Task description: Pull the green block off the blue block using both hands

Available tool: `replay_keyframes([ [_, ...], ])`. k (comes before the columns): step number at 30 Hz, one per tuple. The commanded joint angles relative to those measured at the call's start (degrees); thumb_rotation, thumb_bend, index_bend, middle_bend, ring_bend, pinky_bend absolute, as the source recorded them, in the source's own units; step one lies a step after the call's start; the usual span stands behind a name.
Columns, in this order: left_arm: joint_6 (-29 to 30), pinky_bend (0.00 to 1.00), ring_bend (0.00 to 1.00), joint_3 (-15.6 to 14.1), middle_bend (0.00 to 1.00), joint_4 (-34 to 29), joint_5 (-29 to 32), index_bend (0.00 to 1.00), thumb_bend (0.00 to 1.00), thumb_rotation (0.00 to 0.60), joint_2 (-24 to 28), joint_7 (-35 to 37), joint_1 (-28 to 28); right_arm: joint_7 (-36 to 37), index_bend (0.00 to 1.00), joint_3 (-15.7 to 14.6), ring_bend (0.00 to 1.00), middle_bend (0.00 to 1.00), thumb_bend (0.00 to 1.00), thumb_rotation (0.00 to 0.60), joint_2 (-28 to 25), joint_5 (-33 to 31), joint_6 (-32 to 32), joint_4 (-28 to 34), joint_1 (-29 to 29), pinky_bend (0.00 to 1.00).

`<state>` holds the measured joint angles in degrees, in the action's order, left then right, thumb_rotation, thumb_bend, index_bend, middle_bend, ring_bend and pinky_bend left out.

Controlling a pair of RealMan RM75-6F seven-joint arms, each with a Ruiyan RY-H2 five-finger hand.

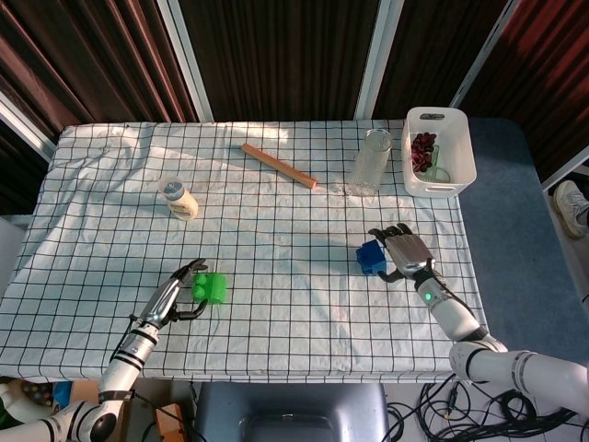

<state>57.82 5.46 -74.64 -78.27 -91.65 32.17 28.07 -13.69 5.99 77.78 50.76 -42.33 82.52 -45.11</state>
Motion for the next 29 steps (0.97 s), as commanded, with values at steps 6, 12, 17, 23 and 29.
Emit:
replay_keyframes([
  [6,2.5,0.00,0.00,-1.1,0.00,-0.5,-3.8,0.00,0.33,0.600,1.9,2.4,-0.5,4.1,0.00,0.8,0.00,0.00,0.20,0.600,-3.7,1.0,2.3,3.1,0.6,0.00],
  [12,14.3,0.00,0.00,-3.4,0.00,-5.7,-7.9,0.00,0.35,0.600,10.4,-8.9,-6.2,6.9,0.00,-0.7,0.00,0.00,0.20,0.600,-11.6,12.8,-11.3,11.6,8.8,0.00],
  [17,26.4,0.00,0.00,-5.7,0.00,-11.8,-2.3,0.00,0.37,0.600,18.7,-31.9,-17.1,-2.8,0.00,-7.9,0.00,0.00,0.20,0.600,-18.1,19.8,-35.8,15.9,24.6,0.00],
  [23,34.2,0.00,0.00,-6.5,0.00,-11.7,2.8,0.00,0.37,0.600,16.5,-48.7,-24.0,4.5,0.00,-9.3,0.00,0.00,0.20,0.600,-13.7,18.5,-48.6,7.9,37.6,0.00],
  [29,29.0,0.00,0.00,-8.3,0.00,-13.1,0.3,0.00,0.36,0.600,17.7,-46.7,-23.0,6.2,0.00,-9.3,0.00,0.00,0.20,0.600,-12.6,24.1,-53.0,6.0,40.7,0.00],
])
